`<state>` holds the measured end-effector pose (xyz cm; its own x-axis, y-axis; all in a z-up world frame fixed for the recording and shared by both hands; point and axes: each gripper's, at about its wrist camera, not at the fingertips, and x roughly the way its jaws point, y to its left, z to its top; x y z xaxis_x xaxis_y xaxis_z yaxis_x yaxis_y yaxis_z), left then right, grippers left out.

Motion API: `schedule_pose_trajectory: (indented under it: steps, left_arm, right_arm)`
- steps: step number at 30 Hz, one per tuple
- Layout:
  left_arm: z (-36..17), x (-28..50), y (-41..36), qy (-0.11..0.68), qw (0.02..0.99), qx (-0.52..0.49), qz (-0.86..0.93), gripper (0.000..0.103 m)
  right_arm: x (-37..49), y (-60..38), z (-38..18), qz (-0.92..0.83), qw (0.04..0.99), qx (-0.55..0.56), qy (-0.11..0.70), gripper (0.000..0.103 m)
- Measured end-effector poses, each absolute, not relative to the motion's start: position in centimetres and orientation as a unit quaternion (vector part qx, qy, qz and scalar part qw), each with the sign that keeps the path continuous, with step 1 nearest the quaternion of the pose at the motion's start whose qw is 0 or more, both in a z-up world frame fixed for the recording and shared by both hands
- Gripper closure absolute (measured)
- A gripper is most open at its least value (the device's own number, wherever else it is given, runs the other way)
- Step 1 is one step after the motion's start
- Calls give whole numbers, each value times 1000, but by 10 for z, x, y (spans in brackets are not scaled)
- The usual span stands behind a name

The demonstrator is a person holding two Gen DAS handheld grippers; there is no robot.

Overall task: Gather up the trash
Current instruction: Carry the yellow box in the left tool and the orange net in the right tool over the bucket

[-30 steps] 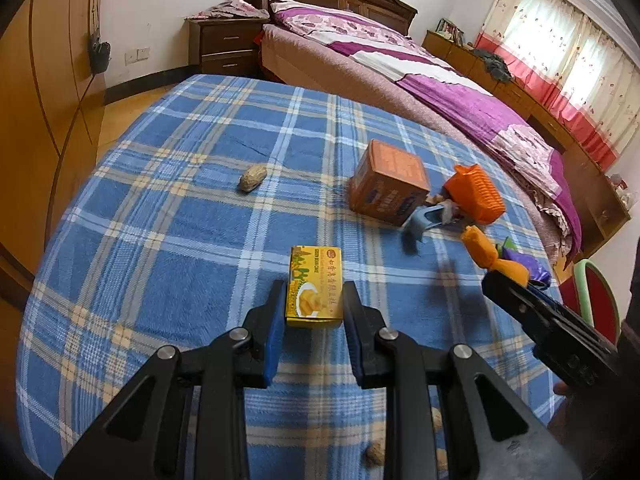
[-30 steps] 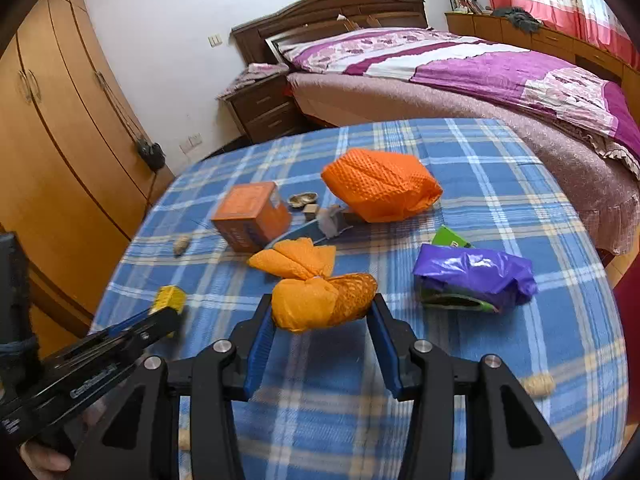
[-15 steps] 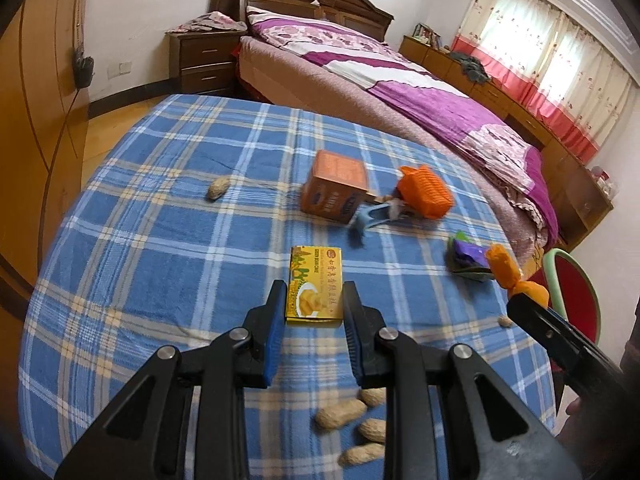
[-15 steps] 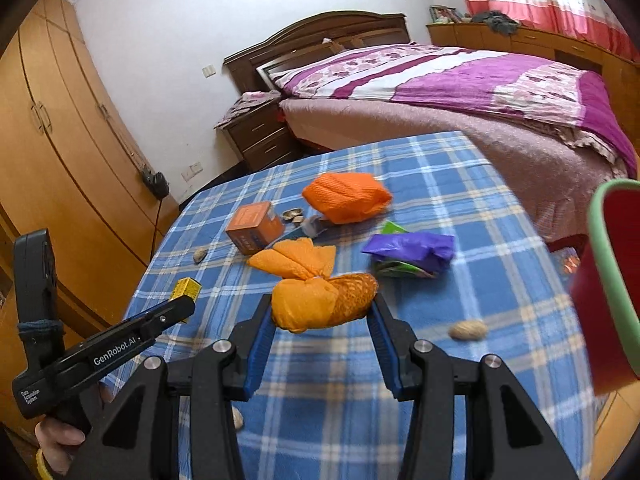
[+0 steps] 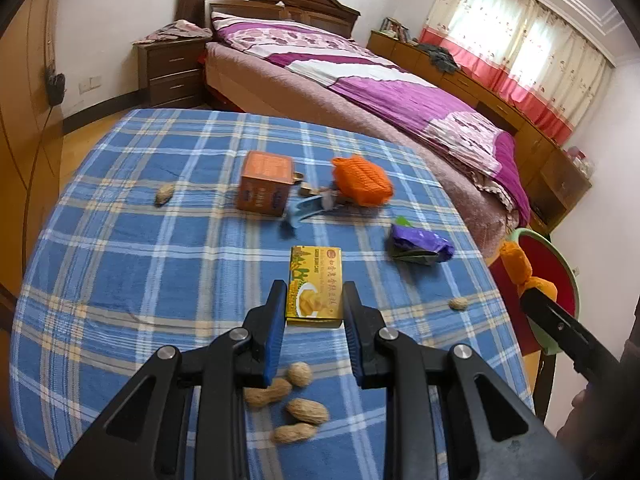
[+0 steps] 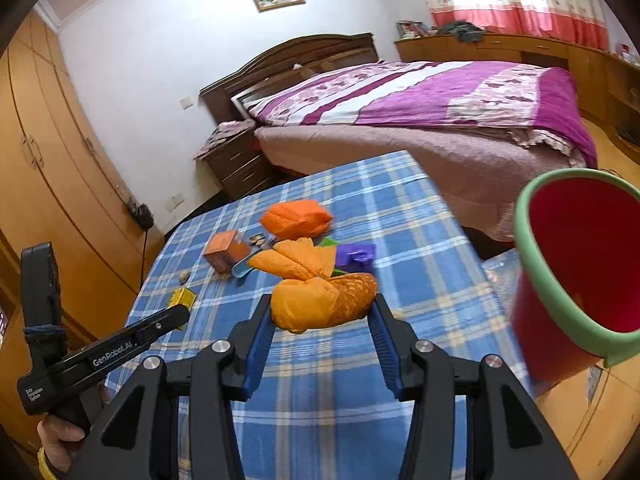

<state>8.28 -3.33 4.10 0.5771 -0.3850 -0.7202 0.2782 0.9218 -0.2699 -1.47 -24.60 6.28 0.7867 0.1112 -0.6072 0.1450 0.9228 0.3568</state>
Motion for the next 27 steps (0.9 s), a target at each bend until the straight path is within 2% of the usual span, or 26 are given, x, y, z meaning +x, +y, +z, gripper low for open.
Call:
schedule_pose_trajectory:
  steps: [13,27]
  left_arm:
    - [53,68,-87,424,872,-37,-242,76]
    - [64,61,-178,422,846,15,-326,76]
  right_arm:
    - [-56,-300,75,-68,930,223,284,52]
    - [-93,-367,75,-139,924,254,248,51]
